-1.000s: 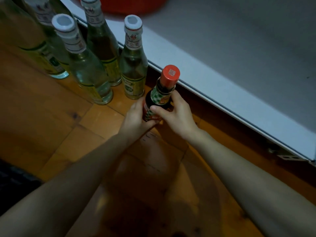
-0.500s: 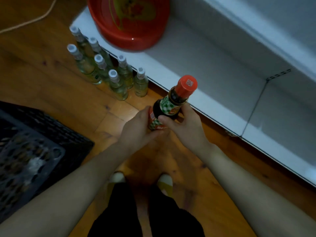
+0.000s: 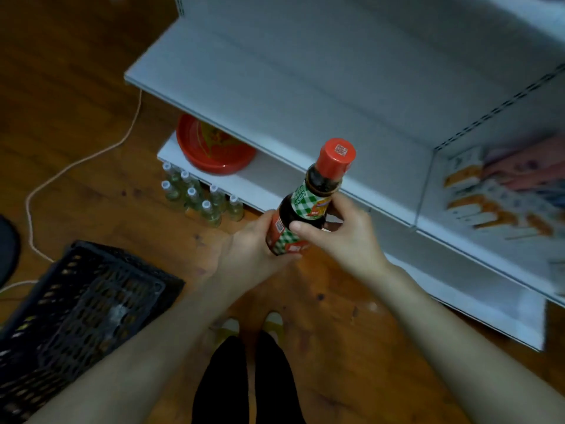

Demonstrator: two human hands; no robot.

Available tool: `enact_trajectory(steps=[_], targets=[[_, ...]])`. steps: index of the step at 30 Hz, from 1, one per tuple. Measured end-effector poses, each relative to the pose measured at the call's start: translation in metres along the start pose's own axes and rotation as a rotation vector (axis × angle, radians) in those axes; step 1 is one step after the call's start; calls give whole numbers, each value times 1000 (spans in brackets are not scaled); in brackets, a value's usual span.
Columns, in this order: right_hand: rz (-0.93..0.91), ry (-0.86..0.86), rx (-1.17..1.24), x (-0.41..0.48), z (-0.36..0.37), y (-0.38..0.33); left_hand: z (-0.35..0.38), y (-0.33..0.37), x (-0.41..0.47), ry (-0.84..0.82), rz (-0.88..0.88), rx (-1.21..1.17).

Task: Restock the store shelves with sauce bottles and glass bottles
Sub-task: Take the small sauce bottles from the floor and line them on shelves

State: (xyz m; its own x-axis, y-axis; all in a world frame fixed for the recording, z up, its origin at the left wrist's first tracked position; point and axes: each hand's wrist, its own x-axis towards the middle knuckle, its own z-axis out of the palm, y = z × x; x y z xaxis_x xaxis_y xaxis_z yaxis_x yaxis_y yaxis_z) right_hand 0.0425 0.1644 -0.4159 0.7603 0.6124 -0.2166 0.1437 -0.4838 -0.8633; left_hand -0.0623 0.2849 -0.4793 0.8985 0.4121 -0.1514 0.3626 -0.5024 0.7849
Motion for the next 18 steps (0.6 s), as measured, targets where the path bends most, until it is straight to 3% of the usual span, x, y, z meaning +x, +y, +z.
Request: enact_trajectory(steps=[9, 18], targets=[[-35, 286, -2, -77, -102, -107, -62, 144, -9, -112, 282, 80], [-50, 590, -2, -148, -212, -129, -38, 282, -5, -228, 556, 104]])
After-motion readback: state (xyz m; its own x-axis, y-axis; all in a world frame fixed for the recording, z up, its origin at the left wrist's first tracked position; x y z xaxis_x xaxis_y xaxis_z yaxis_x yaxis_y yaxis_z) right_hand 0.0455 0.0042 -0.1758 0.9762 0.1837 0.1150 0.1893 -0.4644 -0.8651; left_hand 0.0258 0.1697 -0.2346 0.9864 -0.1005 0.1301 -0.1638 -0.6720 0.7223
